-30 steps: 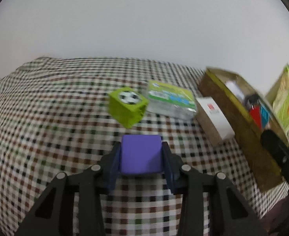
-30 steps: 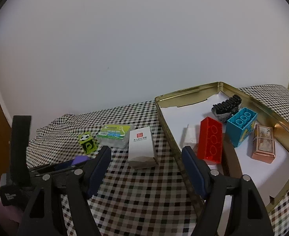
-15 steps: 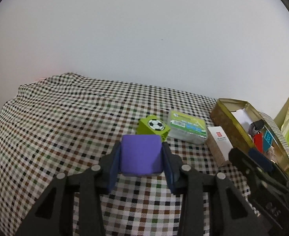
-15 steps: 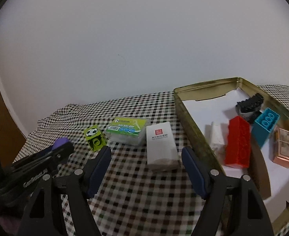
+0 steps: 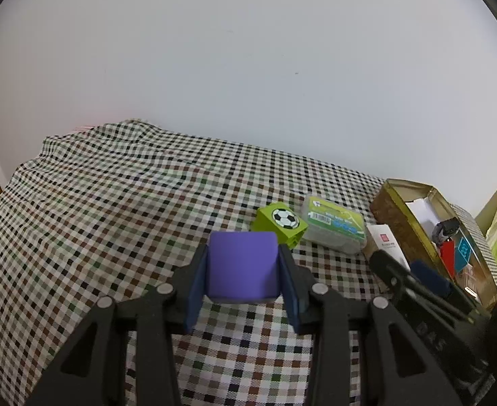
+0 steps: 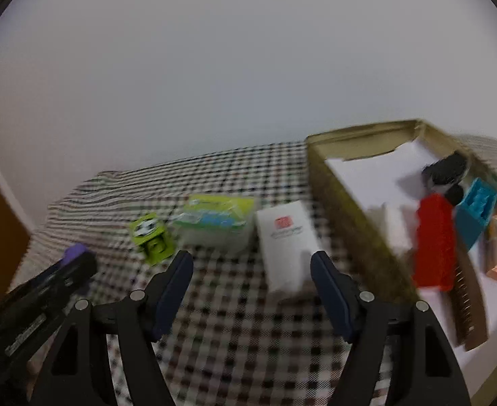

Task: Organize rigid objects
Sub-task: 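Move the right gripper toward the tan patterned box while the left holds the purple cube, then grasp the tan patterned box with the right gripper while the left holds the purple cube, then carry the purple cube and tan box over the tin tray with both grippers, then lower the cube and box into the tray and open both grippers, then withdraw both grippers from the tray toward the clear box and green cube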

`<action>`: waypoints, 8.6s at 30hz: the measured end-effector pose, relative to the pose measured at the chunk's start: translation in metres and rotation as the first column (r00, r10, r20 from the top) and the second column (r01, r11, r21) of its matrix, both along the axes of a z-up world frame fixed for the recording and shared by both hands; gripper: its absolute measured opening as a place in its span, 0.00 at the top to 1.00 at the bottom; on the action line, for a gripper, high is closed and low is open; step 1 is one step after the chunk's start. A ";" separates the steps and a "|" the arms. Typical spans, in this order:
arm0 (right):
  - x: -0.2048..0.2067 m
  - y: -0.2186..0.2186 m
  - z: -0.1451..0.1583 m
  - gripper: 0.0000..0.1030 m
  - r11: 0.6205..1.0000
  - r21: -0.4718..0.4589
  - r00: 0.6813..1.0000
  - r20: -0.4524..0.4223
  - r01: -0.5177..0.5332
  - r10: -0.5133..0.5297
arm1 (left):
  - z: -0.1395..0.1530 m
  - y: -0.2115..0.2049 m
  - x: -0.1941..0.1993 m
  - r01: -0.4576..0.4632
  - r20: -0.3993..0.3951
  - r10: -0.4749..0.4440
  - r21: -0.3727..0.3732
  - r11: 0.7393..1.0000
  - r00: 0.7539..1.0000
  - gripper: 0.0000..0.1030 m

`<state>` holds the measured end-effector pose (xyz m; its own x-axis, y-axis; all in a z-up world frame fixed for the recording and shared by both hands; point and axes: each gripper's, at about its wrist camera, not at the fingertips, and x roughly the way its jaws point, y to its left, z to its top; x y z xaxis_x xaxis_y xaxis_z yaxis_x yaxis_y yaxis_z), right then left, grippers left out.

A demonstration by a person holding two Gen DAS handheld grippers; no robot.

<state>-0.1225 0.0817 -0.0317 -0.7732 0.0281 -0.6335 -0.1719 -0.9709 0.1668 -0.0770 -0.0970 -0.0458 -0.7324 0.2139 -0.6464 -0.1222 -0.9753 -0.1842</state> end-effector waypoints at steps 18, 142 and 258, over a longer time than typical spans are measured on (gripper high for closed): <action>-0.009 -0.012 -0.004 0.30 0.988 -0.030 0.988 0.030 -0.151 0.152 | -0.002 -0.003 -0.005 -0.030 0.029 0.030 -0.004 1.000 0.999 0.62; 0.112 0.178 0.048 0.73 0.986 -0.170 0.964 -0.264 -0.006 -0.040 | 0.040 0.177 0.053 0.197 -0.283 -0.207 -0.064 0.978 0.937 0.62; 0.153 0.178 0.045 0.10 0.931 0.142 0.851 -0.469 0.336 -0.236 | 0.034 0.182 0.061 0.036 -0.294 -0.088 -0.179 0.983 0.952 0.01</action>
<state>0.0303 0.2599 0.0137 -0.9042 0.3844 -0.1862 -0.4051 -0.9100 0.0884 -0.0164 0.0848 -0.0117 -0.8865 0.1714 -0.4298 -0.2072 -0.9776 0.0376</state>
